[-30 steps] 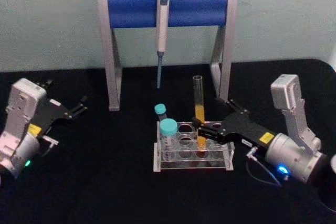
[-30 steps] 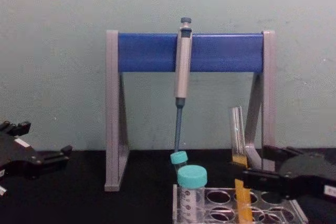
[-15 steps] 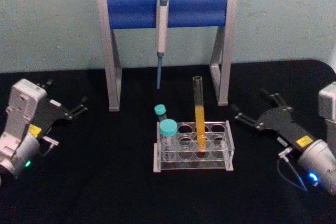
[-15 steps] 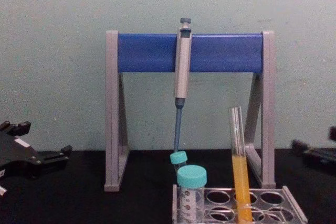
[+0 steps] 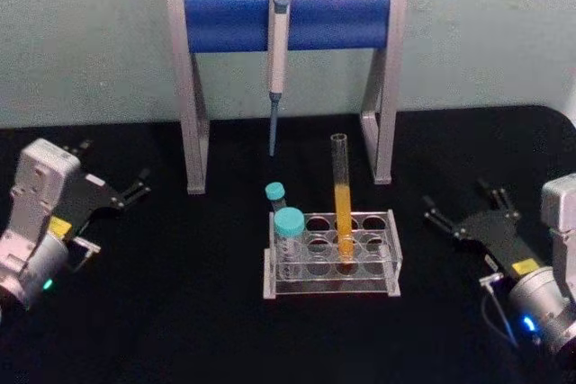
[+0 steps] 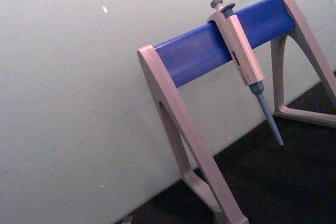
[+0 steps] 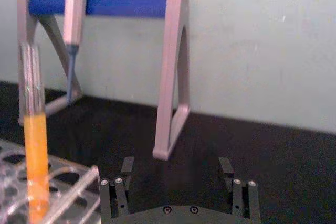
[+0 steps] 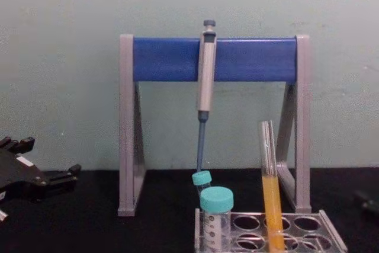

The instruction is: Pick up the test tube from the test tube rack, shake it, then place it back into the test tube rack.

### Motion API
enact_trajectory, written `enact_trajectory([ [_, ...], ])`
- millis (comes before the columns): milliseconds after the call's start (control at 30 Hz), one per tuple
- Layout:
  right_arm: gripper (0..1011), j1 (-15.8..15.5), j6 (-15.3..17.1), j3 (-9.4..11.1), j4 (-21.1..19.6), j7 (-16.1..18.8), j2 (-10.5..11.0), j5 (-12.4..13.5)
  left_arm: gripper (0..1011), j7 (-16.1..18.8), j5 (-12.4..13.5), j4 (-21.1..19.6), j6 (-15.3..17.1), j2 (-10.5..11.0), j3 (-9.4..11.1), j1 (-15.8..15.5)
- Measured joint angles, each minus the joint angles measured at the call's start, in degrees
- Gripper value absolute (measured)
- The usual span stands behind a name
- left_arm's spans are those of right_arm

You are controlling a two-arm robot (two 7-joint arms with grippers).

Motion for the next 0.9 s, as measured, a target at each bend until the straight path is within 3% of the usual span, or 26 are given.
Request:
enact_trajectory([
  [433,1000,1.0,1.8,-0.5,4.1,3.0,-1.2,-1.7,1001,0.0,0.0,0.0,0.0,0.0,0.0,0.0],
  [900,1000,1.0,1.8,-0.5,4.0,2.8,-1.2,-1.7,1001,0.0,0.0,0.0,0.0,0.0,0.0,0.0],
])
